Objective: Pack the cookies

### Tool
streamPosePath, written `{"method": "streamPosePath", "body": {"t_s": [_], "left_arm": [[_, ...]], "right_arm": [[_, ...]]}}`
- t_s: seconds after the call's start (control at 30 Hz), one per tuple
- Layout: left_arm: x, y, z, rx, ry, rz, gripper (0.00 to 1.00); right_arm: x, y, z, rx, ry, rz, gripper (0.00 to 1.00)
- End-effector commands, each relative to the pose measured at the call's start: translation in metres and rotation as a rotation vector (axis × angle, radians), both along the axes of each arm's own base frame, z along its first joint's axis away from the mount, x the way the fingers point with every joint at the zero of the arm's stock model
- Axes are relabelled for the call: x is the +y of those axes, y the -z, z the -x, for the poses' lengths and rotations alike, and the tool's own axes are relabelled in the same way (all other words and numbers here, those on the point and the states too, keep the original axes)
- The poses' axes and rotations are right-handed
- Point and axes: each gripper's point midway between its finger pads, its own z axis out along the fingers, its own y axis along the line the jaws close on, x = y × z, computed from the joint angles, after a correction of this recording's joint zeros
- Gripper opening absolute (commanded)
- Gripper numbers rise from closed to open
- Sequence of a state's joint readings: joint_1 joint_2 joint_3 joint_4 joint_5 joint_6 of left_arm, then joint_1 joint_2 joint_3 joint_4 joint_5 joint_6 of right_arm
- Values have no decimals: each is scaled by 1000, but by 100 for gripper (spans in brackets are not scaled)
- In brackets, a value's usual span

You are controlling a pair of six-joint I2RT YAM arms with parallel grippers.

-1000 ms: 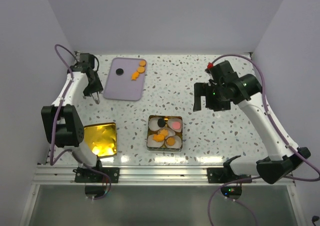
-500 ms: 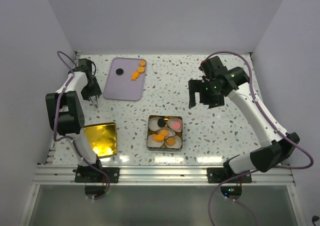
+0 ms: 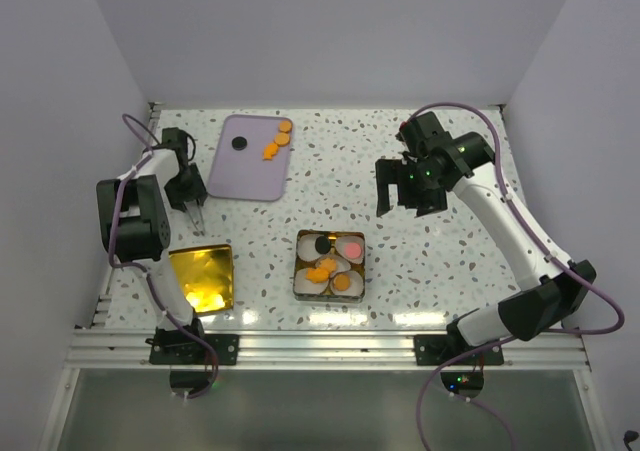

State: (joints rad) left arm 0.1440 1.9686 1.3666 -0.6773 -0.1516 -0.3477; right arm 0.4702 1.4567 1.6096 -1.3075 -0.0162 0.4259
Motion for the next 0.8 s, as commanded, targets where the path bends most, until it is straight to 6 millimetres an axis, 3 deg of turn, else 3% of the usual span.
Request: {"method": "streamPosePath", "body": {"t_s": [0.0, 0.43, 0.77], "left_arm": [[2, 9, -5, -15, 0, 5, 56], [4, 11, -5, 2, -5, 0, 67], [4, -19, -12, -42, -9, 0, 75]], "right_arm": [[-2, -3, -3, -27, 6, 3, 97], [-9, -4, 1, -49, -8, 20, 97], [-18, -22, 14, -101, 4, 8, 98]]}}
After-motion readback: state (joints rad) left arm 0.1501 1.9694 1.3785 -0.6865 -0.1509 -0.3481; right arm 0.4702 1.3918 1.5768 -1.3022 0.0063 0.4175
